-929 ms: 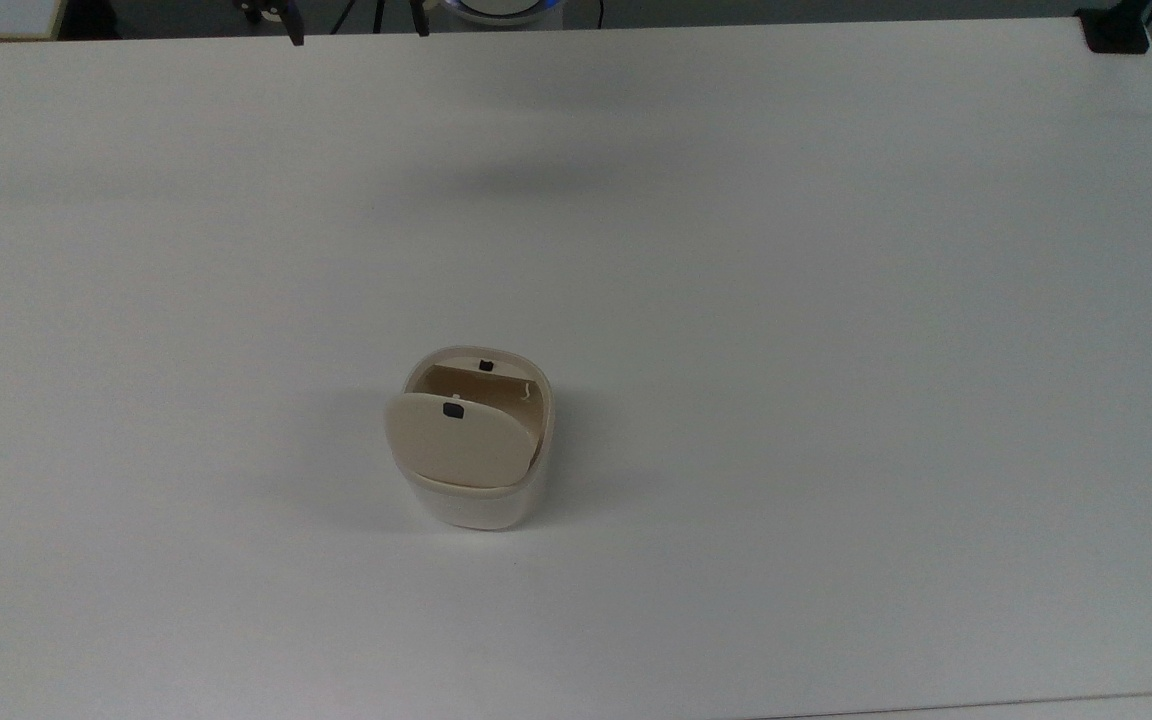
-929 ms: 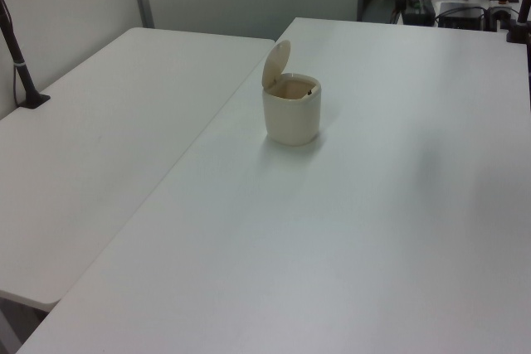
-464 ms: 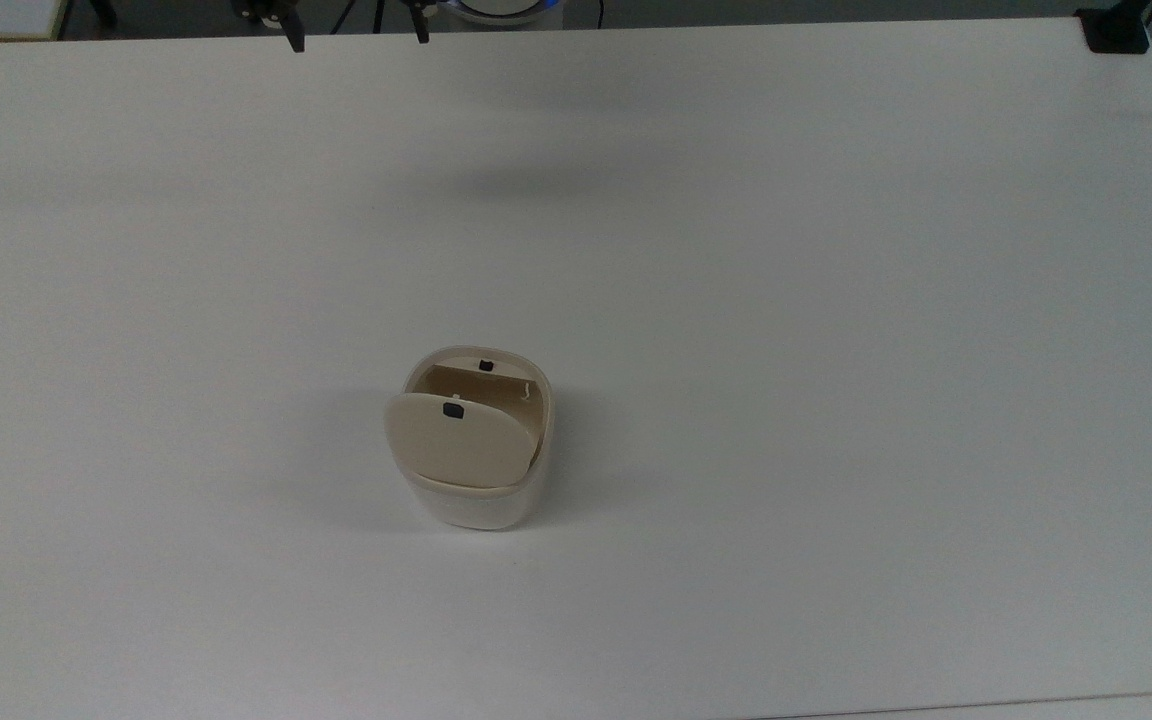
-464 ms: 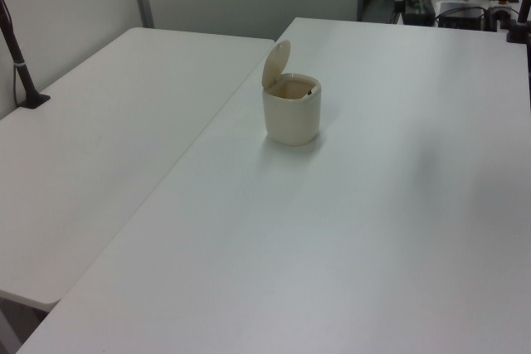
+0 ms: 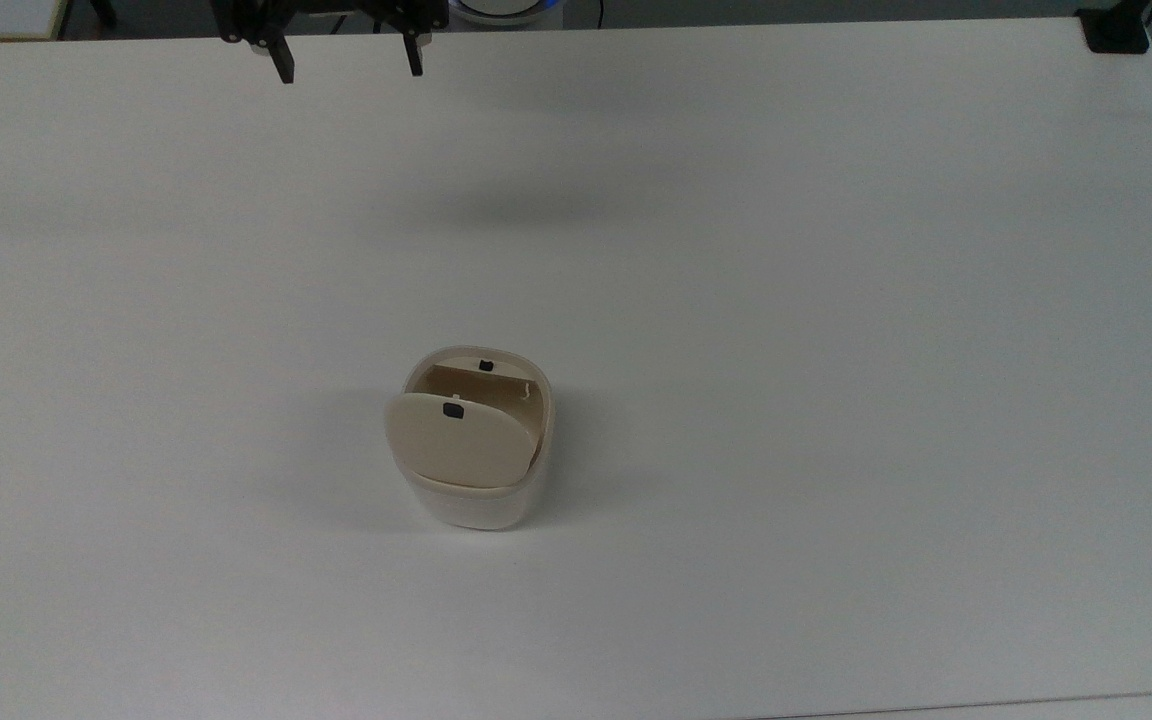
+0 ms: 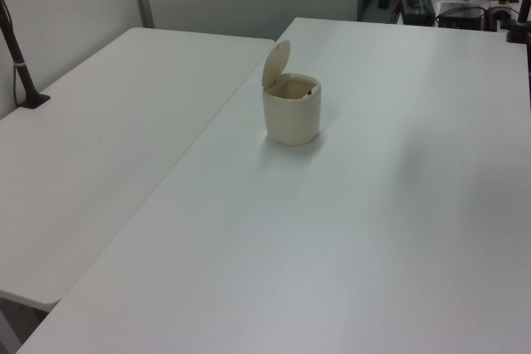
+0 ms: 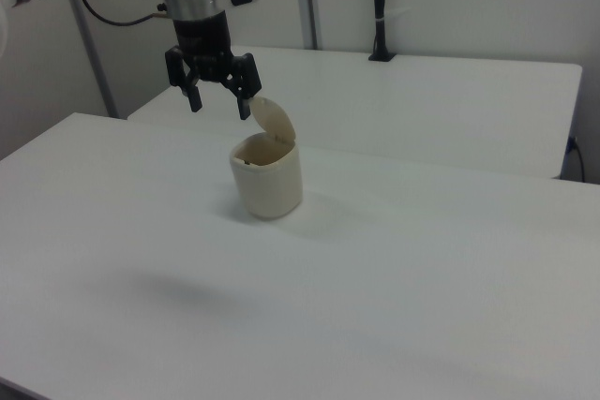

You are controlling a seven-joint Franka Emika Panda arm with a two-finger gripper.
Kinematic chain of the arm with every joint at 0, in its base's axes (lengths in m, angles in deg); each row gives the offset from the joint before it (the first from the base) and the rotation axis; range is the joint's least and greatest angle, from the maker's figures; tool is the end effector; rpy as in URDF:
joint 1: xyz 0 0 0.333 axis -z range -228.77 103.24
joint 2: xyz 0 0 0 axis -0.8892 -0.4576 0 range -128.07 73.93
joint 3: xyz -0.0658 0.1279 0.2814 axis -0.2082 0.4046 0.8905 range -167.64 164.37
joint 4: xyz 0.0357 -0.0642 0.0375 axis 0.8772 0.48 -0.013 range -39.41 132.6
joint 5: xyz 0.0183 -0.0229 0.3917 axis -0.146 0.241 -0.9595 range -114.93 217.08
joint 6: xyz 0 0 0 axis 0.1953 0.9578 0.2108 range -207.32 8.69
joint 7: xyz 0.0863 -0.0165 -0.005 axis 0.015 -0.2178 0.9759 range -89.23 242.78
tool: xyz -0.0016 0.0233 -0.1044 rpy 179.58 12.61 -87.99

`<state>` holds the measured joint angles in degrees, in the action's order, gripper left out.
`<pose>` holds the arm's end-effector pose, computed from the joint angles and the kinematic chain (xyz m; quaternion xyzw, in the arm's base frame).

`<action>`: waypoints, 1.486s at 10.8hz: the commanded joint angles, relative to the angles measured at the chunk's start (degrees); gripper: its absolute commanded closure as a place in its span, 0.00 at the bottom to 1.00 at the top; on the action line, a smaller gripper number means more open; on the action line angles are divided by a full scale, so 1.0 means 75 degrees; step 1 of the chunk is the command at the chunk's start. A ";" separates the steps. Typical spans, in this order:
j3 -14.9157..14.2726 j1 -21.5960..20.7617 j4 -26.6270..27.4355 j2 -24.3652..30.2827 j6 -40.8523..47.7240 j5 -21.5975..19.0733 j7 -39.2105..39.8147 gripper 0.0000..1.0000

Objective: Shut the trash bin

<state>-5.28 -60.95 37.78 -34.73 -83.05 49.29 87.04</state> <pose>0.5954 -0.0508 0.6216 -0.9989 -0.0423 -0.0179 0.0089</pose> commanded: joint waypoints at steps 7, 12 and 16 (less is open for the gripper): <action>0.0053 -0.0863 0.0062 -0.0817 -0.4725 0.0003 -0.2947 0.72; -0.0029 -0.1028 -0.0347 -0.1801 -0.6217 0.0577 -0.3770 0.81; -0.0053 -0.1028 -0.0442 -0.2271 -0.6289 0.0964 -0.3784 0.84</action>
<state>-4.86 -67.78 36.03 -49.08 -129.39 54.60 60.30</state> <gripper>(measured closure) 0.833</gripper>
